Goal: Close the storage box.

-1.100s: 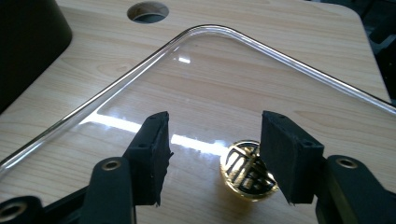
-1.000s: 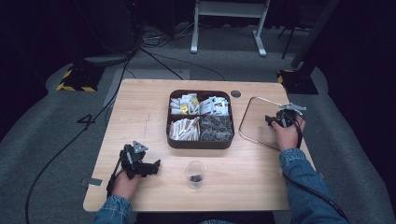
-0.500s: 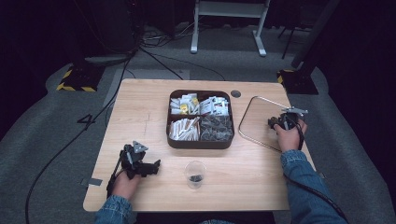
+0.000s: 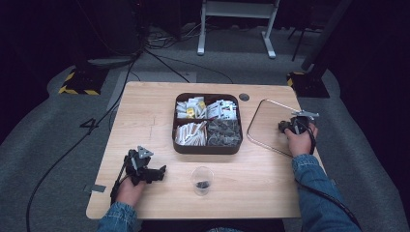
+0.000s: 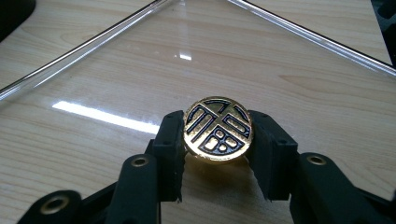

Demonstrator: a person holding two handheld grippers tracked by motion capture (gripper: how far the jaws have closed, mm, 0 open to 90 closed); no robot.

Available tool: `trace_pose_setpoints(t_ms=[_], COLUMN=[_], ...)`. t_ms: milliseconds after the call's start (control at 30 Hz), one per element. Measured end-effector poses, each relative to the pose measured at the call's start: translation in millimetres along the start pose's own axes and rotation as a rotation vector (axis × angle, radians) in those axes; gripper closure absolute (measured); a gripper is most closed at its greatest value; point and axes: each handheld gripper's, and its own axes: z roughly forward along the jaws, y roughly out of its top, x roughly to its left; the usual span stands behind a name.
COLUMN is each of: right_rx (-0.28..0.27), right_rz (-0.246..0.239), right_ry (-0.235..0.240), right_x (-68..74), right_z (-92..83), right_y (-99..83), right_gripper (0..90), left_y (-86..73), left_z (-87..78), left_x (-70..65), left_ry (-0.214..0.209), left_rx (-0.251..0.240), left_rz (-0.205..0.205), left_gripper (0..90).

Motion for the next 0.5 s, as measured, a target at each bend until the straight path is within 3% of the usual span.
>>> trace_pose_setpoints(t_ms=[500], right_rx=[-0.064], right_rz=[-0.026], right_ry=[0.048], right_x=[5.2], right_z=[-28.4], right_y=[21.1], right_gripper=[58.6], left_y=[0.0], left_z=[0.0], left_x=[0.0], left_ry=[0.0], left_rx=[0.0], left_rz=[0.0], left_gripper=[0.0])
